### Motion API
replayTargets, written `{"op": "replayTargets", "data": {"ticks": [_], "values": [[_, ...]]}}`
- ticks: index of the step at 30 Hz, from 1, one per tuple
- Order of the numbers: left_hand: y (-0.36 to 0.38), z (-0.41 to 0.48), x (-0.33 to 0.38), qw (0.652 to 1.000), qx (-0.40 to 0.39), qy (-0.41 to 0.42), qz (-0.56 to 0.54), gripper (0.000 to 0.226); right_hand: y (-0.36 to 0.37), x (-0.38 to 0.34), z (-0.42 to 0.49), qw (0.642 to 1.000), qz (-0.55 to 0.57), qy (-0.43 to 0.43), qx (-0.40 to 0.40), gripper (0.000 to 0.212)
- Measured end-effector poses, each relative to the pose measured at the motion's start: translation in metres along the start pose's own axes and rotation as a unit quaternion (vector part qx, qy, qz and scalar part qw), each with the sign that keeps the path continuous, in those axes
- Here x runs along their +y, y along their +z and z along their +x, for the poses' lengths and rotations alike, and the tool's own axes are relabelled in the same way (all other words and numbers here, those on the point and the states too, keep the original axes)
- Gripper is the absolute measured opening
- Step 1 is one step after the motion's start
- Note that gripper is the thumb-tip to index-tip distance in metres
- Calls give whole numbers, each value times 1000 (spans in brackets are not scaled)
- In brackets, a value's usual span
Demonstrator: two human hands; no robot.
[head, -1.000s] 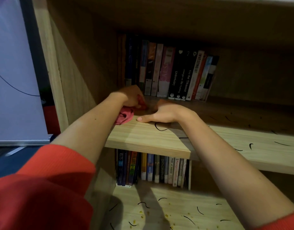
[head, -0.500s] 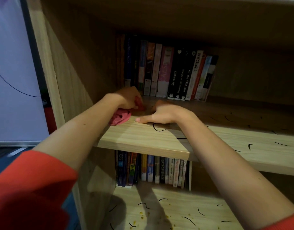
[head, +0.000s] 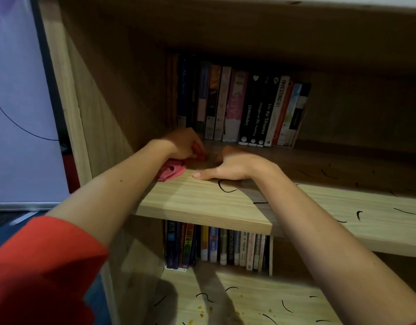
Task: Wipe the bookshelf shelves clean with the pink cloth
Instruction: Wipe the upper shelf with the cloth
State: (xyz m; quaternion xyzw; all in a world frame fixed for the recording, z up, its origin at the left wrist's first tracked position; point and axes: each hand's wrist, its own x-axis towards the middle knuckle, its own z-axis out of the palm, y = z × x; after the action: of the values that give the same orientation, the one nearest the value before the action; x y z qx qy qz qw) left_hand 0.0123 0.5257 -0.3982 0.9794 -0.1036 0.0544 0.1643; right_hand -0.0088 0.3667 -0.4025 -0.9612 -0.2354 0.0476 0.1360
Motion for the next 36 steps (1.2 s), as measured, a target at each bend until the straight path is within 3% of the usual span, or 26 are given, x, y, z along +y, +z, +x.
{"op": "replayTargets", "data": {"ticks": [3,8,12,16,21,29,36], "values": [[-9,-2,-3,999,-38,-6,11,33,0,1,0,1000,-1,-1,0,73],[2,12,4,1000,16,-19,1,26,-1,0,0,1000,6,-8,0,78],[2,4,9,1000,-5,9,-1,28,0,0,3,1000,1,-10,1,69],[-6,1,2,998,-23,2,60,30,1,3,4,1000,10,-2,6,88],[0,10,-3,998,30,-25,54,27,0,2,4,1000,9,-10,-2,59],[-6,5,-4,999,-17,17,44,31,0,2,0,1000,7,-12,13,80],[9,17,-3,1000,23,18,0,28,1,0,2,1000,8,-11,-14,71]]}}
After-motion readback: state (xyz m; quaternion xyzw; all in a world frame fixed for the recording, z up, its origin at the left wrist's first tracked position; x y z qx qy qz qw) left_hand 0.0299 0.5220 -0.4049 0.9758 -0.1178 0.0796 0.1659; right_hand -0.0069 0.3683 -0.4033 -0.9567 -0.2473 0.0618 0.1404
